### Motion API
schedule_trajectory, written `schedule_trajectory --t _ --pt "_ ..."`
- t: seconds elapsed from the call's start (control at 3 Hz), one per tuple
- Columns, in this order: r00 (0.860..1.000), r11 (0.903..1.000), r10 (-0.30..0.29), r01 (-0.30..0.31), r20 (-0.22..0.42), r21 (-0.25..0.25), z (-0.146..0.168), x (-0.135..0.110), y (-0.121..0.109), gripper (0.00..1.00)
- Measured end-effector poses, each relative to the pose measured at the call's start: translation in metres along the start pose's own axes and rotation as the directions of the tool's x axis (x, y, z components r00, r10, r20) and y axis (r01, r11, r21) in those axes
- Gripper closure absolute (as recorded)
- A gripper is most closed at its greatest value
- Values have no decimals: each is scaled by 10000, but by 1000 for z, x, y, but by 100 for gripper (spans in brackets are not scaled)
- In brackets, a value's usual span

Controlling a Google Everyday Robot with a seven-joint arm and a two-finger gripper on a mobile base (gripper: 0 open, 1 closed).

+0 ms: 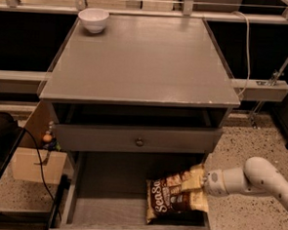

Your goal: Pick brown chip bag from top drawer and place on counter

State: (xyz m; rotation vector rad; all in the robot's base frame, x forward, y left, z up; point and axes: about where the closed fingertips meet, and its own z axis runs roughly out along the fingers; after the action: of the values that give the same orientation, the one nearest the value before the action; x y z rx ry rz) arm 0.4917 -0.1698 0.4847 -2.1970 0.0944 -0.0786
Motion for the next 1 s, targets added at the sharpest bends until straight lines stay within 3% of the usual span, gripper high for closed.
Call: schedule_trajectory --t 1.0 --pt "9996 9996 -253 252 -102 -83 -62 -14 -48 100"
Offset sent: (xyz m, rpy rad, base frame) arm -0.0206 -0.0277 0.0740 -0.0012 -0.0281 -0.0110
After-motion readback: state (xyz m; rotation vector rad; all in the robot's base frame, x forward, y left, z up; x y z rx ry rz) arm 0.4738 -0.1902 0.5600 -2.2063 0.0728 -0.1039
